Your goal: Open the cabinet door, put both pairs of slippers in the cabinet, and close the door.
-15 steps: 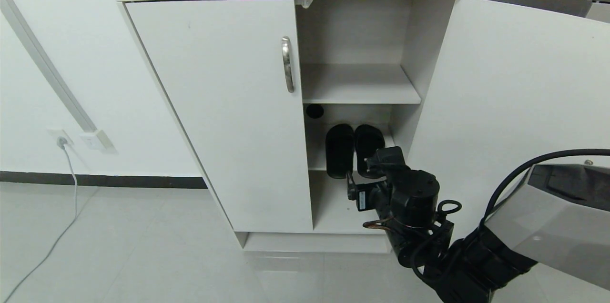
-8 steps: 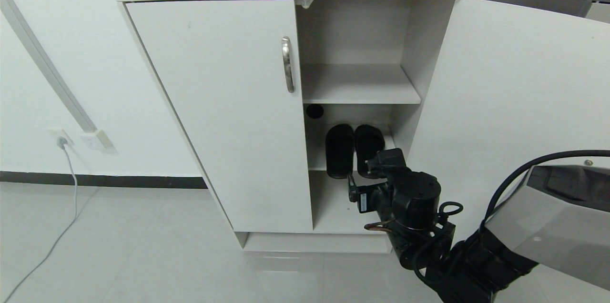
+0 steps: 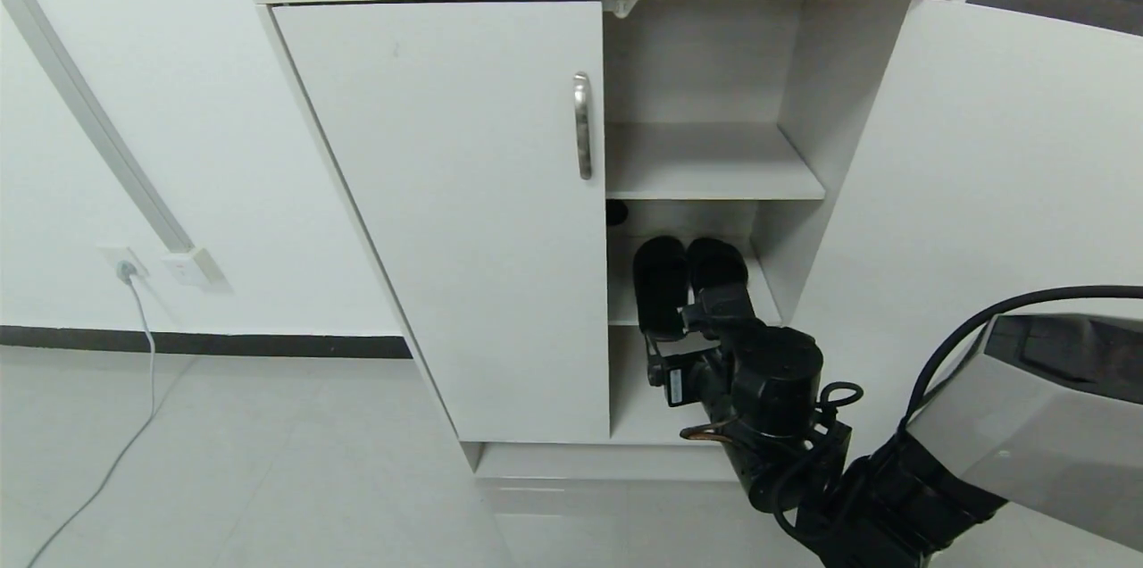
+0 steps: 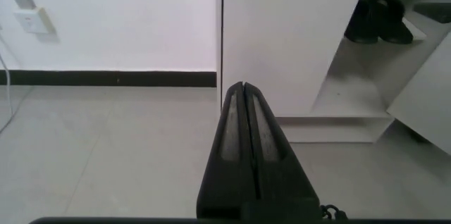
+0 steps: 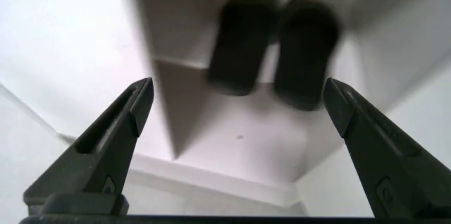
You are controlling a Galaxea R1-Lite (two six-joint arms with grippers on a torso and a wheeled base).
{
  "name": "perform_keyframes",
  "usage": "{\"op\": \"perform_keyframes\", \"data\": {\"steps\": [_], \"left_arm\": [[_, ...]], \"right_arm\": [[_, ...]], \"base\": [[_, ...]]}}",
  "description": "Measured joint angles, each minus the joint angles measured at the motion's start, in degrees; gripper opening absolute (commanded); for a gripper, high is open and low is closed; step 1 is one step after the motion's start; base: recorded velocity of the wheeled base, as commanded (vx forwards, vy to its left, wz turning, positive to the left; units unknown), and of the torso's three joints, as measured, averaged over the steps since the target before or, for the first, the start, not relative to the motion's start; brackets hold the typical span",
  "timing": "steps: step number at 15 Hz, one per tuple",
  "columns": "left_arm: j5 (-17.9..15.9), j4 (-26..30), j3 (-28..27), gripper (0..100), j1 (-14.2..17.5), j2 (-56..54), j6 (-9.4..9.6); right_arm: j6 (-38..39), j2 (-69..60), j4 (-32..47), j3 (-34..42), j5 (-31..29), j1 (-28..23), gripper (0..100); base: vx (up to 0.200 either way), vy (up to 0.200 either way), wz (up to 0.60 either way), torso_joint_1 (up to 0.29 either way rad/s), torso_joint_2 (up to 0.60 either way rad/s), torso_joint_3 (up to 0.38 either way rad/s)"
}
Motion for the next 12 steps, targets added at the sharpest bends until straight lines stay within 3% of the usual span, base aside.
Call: {"op": "perform_keyframes", "data": {"steps": [7,12], "left_arm": [[0.0,0.0,0.0,0,0.0,0.0,-0.01],[0.1,-0.1,0.0,0,0.0,0.0,-0.09]], "right_arm": [[-0.6,0.0,-1.6,0.9,1.5,-0.6,100],[-1.7,0.1,-4.6,2.6,3.8,-0.6,100]], "base": [[0.0,0.2,0.0,0.002,0.0,0.003],[0.0,0.0,0.0,0.0,0.0,0.0]]}}
